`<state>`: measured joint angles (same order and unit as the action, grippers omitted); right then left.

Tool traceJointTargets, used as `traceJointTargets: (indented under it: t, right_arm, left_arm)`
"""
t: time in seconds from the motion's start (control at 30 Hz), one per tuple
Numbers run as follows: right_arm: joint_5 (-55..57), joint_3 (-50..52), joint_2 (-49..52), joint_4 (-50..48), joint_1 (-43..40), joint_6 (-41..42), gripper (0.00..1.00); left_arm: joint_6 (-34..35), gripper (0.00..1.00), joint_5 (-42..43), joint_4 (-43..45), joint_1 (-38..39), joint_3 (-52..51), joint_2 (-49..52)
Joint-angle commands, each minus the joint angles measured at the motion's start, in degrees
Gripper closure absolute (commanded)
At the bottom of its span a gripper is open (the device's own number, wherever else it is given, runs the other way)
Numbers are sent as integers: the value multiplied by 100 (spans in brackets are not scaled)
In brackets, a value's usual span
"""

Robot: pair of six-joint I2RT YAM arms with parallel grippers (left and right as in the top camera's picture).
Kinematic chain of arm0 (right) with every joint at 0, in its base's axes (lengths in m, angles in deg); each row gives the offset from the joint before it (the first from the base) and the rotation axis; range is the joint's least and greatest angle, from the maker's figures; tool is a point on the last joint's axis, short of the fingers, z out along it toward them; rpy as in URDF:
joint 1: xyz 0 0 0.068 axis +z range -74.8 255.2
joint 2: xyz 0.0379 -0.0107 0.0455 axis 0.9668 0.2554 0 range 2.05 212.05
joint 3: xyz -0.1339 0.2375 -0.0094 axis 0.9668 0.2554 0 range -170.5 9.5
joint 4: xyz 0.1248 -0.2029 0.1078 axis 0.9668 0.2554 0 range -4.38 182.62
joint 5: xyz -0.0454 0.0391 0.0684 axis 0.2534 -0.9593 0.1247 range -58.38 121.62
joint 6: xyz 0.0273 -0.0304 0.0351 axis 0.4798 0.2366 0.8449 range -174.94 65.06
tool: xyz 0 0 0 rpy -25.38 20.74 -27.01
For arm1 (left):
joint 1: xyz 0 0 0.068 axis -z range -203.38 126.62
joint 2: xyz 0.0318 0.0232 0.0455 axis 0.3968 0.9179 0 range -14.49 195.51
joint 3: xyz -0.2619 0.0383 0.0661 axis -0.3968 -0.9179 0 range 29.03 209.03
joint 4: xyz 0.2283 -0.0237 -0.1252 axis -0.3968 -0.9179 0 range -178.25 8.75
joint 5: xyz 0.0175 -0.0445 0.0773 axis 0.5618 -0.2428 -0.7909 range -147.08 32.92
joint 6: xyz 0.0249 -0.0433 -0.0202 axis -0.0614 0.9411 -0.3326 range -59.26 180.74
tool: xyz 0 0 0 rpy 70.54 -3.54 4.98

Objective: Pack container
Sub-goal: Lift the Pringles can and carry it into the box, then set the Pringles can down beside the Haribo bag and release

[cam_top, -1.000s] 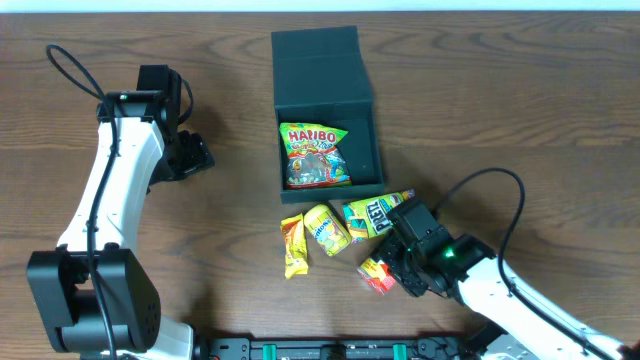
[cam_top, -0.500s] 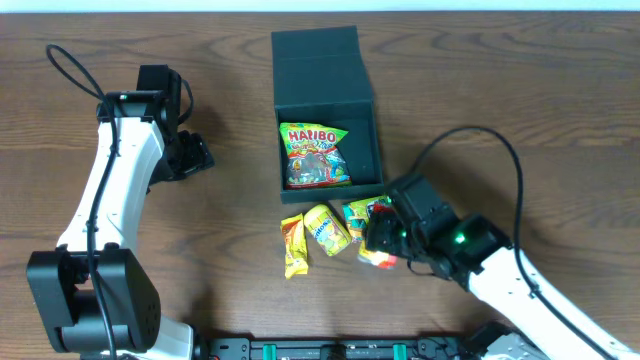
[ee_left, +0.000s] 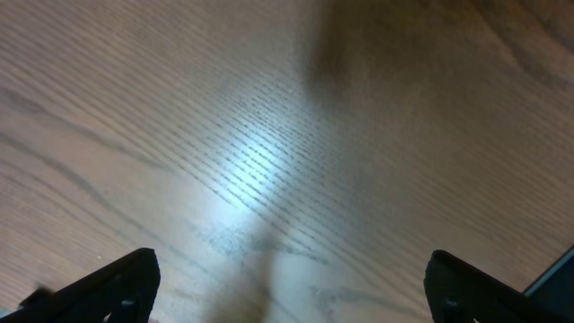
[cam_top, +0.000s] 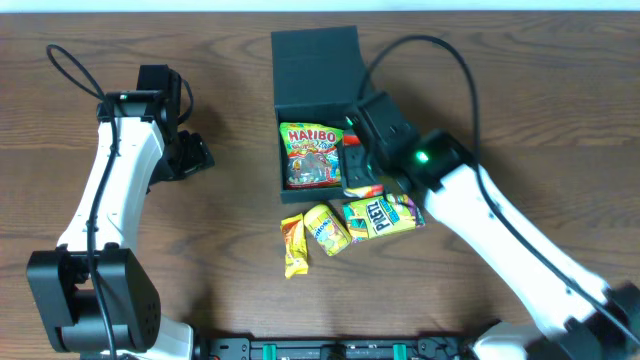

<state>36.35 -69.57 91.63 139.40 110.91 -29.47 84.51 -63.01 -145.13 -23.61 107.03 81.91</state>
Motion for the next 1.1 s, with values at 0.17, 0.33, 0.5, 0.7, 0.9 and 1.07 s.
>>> traceJointTargets:
  t: [0.17,0.33,0.5,0.7,0.9,1.07]
  right_arm:
    - [127,-857,1163,107,-450,-957,44]
    - [-111,-879,1659,46,-699,-990,44]
    - [-568,-879,1952,-72,-761,-988,44]
    - [-629,-879,2017,-127,-761,-988,36]
    - [-629,-881,2015,-107,-756,-988,27]
    - [-629,-929,2013,20,-754,-988,25]
  left_arm:
    - [24,5,0,-17,-17,-22,26]
    - [24,5,0,-17,-17,-22,26]
    - [24,5,0,-17,-17,-22,24]
    - [24,5,0,-17,-17,-22,26]
    - [24,5,0,-17,-17,-22,24]
    - [24,5,0,-17,-17,-22,26]
